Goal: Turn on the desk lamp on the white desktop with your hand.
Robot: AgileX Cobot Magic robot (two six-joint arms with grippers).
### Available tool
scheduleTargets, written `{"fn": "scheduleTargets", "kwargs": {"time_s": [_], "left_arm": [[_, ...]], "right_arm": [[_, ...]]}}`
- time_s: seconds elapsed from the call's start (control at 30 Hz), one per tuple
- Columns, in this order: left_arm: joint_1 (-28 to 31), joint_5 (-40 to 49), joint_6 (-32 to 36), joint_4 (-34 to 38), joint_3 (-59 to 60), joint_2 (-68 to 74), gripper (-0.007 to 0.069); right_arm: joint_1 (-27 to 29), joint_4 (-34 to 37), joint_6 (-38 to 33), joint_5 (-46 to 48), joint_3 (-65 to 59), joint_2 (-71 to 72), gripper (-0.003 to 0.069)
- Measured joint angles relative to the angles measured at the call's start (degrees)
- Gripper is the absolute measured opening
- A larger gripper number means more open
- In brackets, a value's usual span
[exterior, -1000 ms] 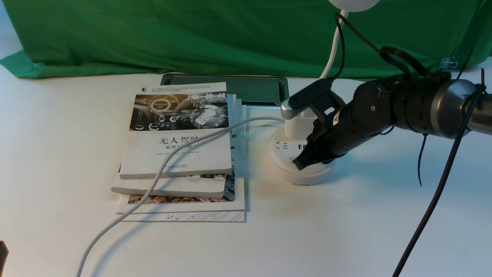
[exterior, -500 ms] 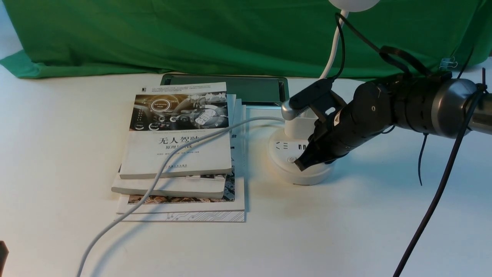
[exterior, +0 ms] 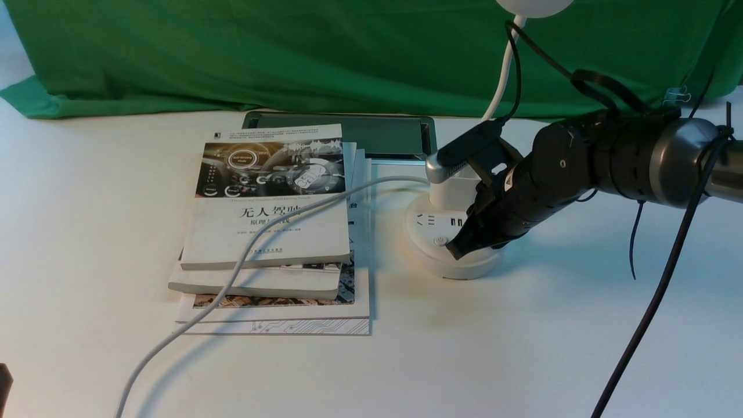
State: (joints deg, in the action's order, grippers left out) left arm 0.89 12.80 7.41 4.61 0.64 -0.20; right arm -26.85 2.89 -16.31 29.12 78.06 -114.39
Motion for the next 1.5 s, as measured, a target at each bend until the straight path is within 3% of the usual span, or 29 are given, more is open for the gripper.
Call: {"fn": "scheduleTargets", "kwargs": {"time_s": [0.5,0.8,1.13,1.5], "left_arm": [[0.0,0.0,0.0,0.0,0.0,0.0,0.0021],[0.0,0.0,0.0,0.0,0.0,0.0,0.0021],[0.0,0.0,0.0,0.0,0.0,0.0,0.0021],[0.0,0.0,0.0,0.0,0.0,0.0,0.0021]], "right_arm": [[0.1,-1.1,1.6,3.8,-0.8,7.3,0.0041],[0.1,-1.1,4.6,-0.1,-12.4,31.7,0.0041],[0.1,-1.1,9.0,-18.9,-38.1,69.1,0.0052],[0.1,-1.1,10.2,-19.5,-50.8,88.7,0.0076]]}}
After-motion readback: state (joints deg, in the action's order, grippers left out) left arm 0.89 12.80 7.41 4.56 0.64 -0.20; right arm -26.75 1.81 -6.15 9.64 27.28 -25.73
